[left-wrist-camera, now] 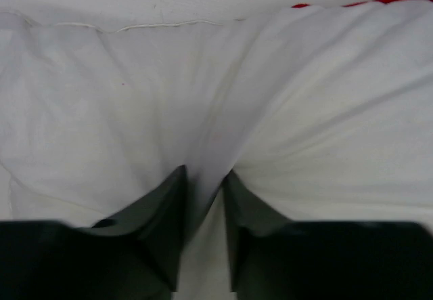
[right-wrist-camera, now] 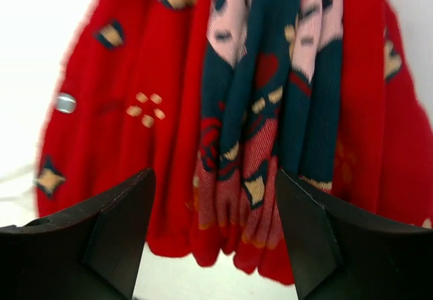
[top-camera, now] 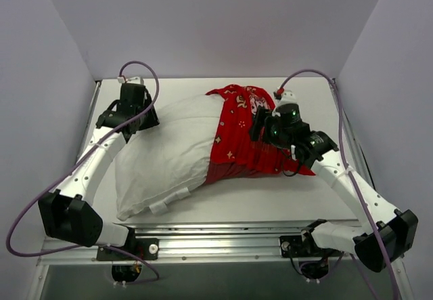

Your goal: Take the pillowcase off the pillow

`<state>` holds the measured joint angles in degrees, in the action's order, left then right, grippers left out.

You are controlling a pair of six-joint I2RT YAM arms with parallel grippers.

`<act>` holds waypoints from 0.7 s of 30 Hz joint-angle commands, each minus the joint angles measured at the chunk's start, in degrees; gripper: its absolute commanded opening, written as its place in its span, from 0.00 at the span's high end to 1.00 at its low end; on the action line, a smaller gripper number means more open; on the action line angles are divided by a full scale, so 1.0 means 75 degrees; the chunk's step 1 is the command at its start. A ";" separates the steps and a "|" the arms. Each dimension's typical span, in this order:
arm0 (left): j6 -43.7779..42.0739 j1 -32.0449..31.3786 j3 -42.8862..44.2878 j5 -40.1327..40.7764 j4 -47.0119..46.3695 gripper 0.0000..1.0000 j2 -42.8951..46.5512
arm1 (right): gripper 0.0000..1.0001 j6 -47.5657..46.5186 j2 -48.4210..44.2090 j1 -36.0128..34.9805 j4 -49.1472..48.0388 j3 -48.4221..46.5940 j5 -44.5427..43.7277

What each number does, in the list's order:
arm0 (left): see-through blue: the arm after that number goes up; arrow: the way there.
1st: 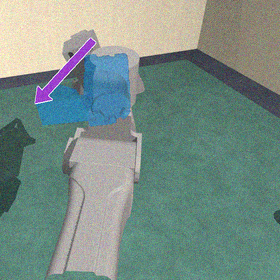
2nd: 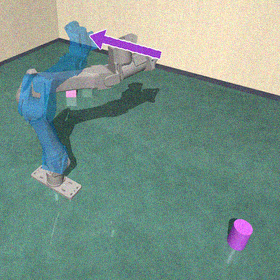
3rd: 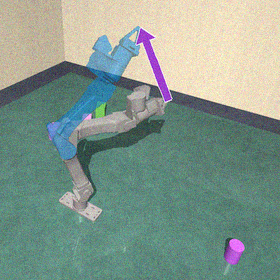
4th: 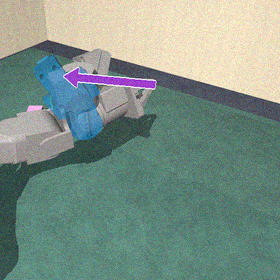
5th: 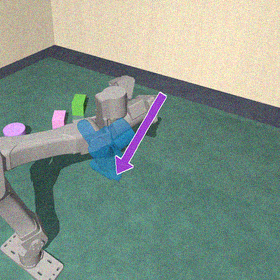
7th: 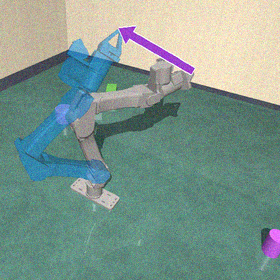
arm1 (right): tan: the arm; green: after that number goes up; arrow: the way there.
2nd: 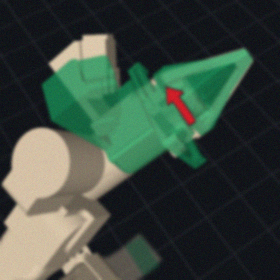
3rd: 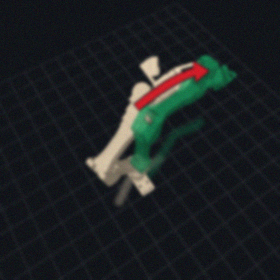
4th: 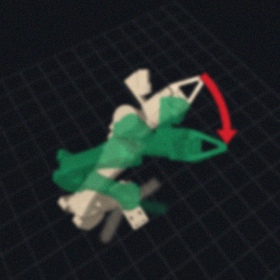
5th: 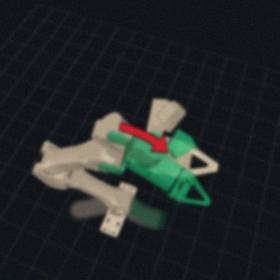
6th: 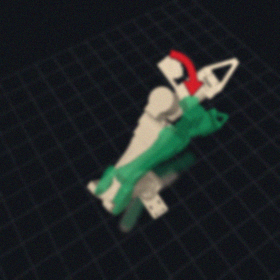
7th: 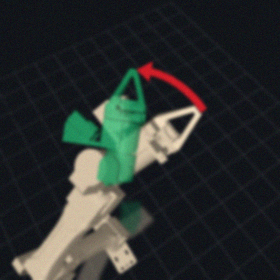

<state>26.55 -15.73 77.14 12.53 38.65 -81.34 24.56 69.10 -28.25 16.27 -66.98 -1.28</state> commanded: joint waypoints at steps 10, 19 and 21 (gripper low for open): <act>-0.2037 -0.1978 -0.0418 -0.0502 0.0153 0.05 0.2488 | 0.35 0.0441 0.1025 -0.0054 -0.1898 0.1021 -0.0427; -0.2169 -0.4813 -0.1333 0.1045 0.0786 0.06 0.2211 | 0.35 0.0183 0.2960 -0.0018 -0.2521 -0.0454 -0.0275; -0.1982 -0.5167 -0.1275 0.1804 0.0869 0.06 0.1894 | 0.35 0.0148 0.3161 -0.0018 -0.2451 -0.0677 -0.0228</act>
<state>11.38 -51.16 67.42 17.21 42.92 -64.38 26.28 90.43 -28.12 -0.30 -68.93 -3.20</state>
